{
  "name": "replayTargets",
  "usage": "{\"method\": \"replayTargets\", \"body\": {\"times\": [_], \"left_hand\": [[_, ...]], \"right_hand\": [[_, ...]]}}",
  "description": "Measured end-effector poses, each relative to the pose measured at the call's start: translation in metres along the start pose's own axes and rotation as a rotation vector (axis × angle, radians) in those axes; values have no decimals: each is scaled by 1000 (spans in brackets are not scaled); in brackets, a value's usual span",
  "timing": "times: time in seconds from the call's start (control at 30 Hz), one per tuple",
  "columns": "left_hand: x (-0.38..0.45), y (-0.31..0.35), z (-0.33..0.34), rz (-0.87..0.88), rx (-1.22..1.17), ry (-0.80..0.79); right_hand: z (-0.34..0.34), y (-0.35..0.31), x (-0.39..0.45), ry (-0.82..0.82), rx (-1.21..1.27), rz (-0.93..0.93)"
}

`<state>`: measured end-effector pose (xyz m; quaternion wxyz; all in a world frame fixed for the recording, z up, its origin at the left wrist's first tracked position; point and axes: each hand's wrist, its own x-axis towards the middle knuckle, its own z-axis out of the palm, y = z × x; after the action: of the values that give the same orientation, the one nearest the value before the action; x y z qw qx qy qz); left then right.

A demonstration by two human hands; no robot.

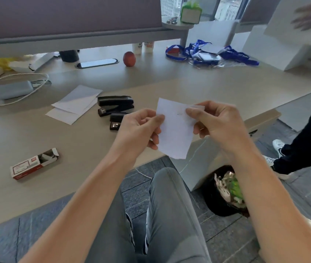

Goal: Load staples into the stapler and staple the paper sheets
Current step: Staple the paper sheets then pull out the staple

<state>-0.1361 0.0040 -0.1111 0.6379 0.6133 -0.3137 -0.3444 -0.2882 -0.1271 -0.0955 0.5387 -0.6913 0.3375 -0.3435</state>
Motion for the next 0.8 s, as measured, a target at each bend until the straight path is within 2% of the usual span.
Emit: {"method": "replayTargets", "body": {"times": [0.37, 0.57, 0.8], "left_hand": [[1, -22, 38, -71, -86, -140], [-2, -26, 77, -204, -221, -206], [-13, -47, 140, -302, -240, -339]], "right_hand": [[-31, 16, -34, 218, -51, 73], [-56, 21, -64, 290, -53, 57], [-106, 55, -109, 334, -364, 28]]}}
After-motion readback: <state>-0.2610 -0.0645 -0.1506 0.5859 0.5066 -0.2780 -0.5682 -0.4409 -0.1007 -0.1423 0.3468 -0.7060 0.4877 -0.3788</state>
